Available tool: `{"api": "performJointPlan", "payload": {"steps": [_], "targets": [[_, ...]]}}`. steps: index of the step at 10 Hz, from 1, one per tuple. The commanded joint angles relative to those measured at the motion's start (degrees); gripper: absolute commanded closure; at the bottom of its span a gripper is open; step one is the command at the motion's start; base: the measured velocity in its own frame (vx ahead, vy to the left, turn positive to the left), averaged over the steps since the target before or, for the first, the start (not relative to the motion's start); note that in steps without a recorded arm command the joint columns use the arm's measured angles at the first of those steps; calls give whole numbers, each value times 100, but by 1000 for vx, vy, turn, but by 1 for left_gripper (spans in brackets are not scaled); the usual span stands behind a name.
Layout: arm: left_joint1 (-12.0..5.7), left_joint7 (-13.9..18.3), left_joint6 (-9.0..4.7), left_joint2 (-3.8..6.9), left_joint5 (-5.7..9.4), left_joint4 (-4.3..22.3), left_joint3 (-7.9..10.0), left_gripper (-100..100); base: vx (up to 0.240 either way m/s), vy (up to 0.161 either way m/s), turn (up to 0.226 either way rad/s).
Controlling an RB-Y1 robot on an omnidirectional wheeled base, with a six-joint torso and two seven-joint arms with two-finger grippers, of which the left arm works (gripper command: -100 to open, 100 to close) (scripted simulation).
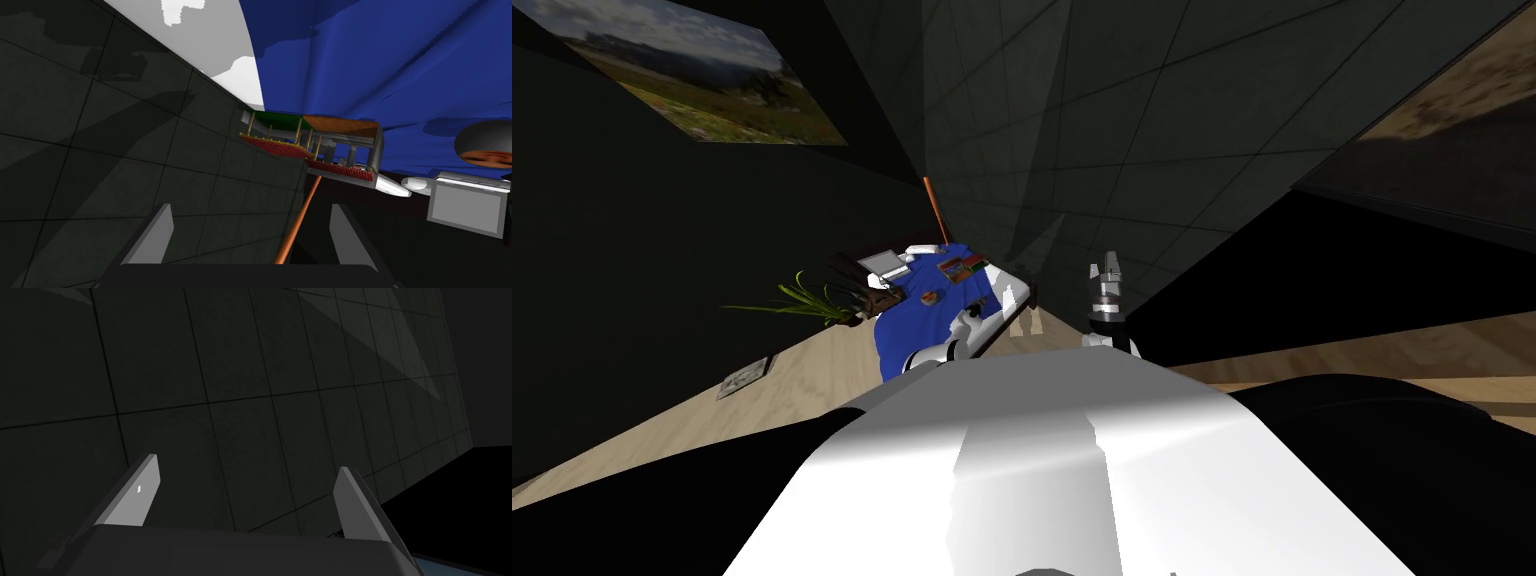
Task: Push the door open
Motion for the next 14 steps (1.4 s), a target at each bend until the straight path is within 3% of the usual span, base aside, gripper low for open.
{"api": "performJointPlan", "payload": {"steps": [1, 5, 6, 8, 9, 11, 13, 14], "targets": [[-8, 210, 164, 34, -23, -44, -35, -100, -1, 3, 62], [-68, 501, 426, 34, -240, -40, 299, -100, 8, -11, 60], [-68, 501, 426, 34, -240, -40, 299, -100, 5, -17, 75], [-116, 733, 636, 33, -414, -37, 566, -100, 12, -17, 101], [-116, 733, 636, 33, -378, -37, 416, -100, 18, -24, 69], [-128, 791, 688, 33, -458, -36, 632, -100, 13, -20, 26], [-165, 1024, 899, 27, -632, -36, 902, -100, -1, 1, 79], [-165, 1024, 899, 27, -632, -36, 902, -100, 4, -6, 57]]}}
